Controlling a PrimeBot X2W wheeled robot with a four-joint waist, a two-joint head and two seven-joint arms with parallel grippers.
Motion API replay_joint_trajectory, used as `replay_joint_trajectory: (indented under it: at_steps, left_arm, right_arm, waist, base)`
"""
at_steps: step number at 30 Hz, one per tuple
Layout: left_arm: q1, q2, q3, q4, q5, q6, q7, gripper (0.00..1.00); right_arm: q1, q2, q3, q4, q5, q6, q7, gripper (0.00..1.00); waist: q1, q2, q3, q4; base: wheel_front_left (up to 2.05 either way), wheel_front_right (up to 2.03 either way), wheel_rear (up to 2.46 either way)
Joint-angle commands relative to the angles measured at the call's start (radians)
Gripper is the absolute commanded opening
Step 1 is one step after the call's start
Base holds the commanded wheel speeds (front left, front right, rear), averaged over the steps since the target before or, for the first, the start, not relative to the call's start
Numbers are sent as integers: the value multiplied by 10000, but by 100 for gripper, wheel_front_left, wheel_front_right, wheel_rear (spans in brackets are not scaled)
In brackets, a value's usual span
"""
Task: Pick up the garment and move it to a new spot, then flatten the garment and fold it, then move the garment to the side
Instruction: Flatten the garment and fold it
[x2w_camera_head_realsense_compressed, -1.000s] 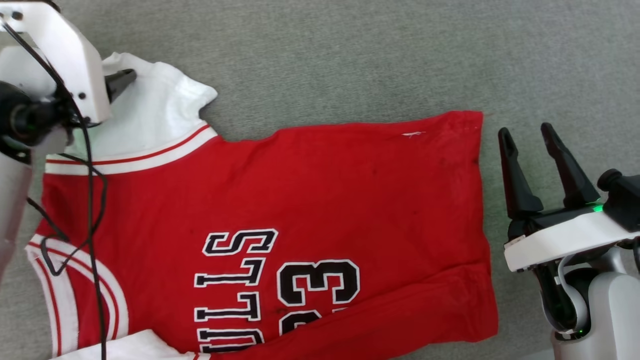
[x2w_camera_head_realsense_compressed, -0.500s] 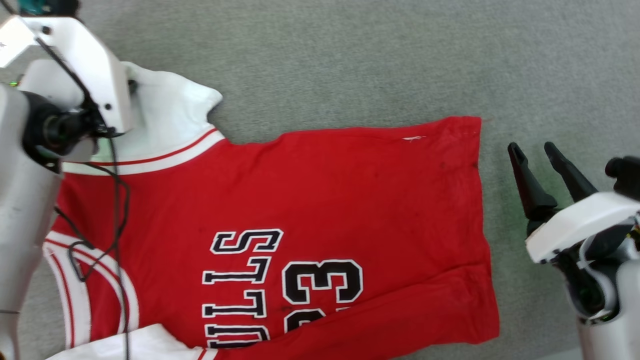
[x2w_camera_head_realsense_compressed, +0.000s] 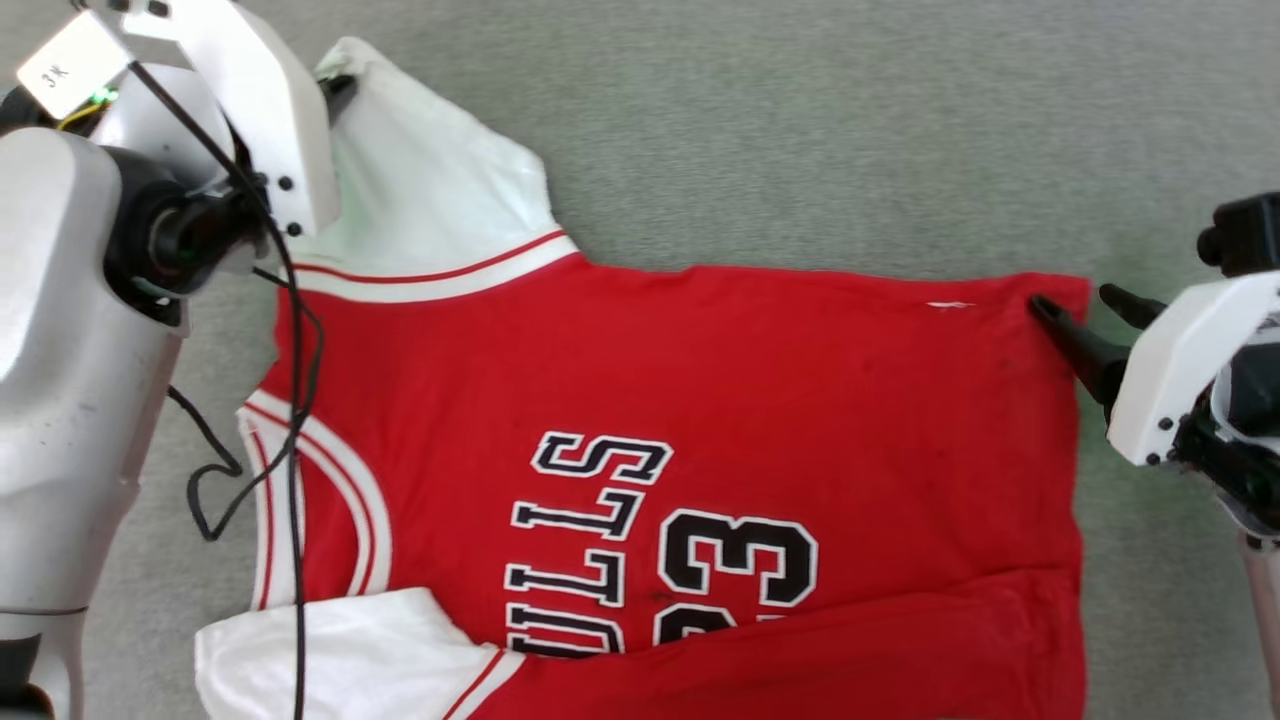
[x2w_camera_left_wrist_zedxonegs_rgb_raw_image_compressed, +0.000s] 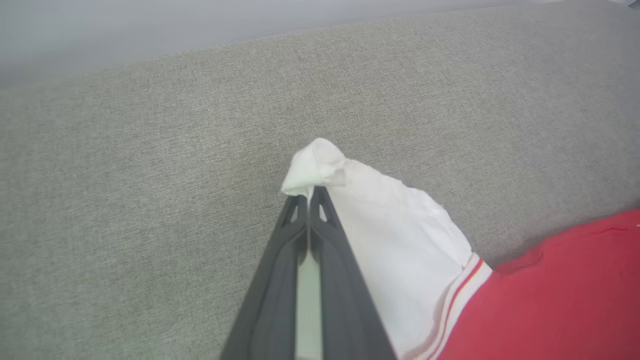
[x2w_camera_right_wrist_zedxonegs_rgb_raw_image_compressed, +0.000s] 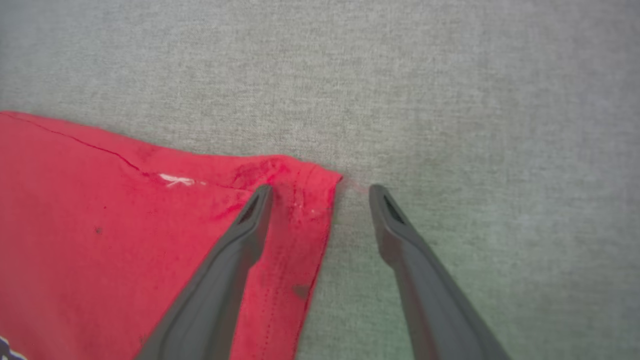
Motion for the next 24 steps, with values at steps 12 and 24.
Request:
replay_joint_trajectory:
  at_steps: [12, 24]
  left_arm:
    - [671, -185, 30, -487, -262, -210, -582, 0]
    - [1877, 138, 482, -790, -498, -168, -1646, 0]
  right_arm:
    - [-200, -253, 1840, 2027, 561, 13, 2621, 8]
    - [-721, -780, 838, 738, 512, -9, 1218, 0]
  waist:
    - [0, 0, 245, 747]
    - [0, 0, -869, 860]
  base:
    - [0, 0, 0]
    - [0, 0, 0]
